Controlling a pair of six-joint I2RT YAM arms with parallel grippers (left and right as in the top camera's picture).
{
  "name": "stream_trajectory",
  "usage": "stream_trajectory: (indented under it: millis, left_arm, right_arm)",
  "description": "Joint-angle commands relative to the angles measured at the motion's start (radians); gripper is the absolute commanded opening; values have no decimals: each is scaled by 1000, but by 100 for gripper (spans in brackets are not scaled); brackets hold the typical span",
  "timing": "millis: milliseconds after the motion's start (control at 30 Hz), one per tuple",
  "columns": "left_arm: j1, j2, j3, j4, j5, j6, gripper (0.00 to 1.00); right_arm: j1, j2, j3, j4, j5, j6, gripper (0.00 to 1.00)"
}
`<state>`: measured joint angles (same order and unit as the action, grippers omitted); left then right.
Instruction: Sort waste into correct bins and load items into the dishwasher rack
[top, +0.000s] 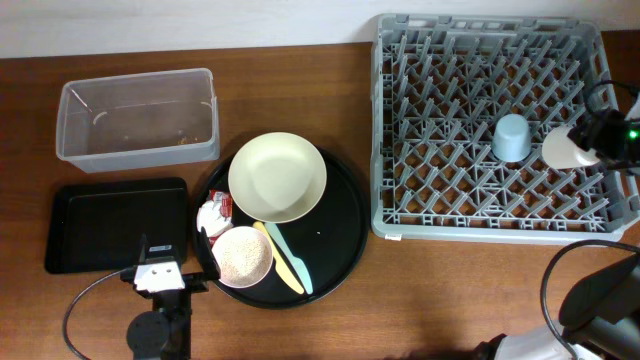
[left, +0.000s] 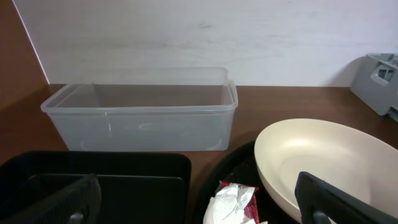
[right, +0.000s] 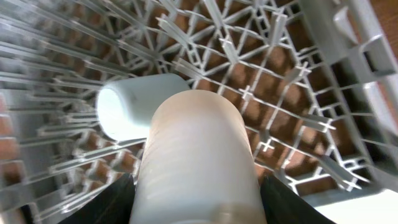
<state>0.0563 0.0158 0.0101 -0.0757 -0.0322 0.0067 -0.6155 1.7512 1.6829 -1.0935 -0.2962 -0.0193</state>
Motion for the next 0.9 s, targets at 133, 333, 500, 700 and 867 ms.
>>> stream_trajectory:
  millis: [133,333,500,700,867]
  left_arm:
    - [-2,-4,-1,-8,11,8,99]
    - [-2,-4,-1,-8,11,8,99]
    - [-2,-4,-1,-8,11,8,99]
    - [-2,-4,-1,-8,11,8,99]
    - [-2,-4,-1,-8,11,8,99]
  right_arm:
    - [32,-14,5,-1,226,77,57]
    - [33,14,5,18,245,84,57]
    - [33,74,5,40,243,89,57]
    - [33,115,5,87,211,104,59]
    - [33,121,5,90,185,106,85]
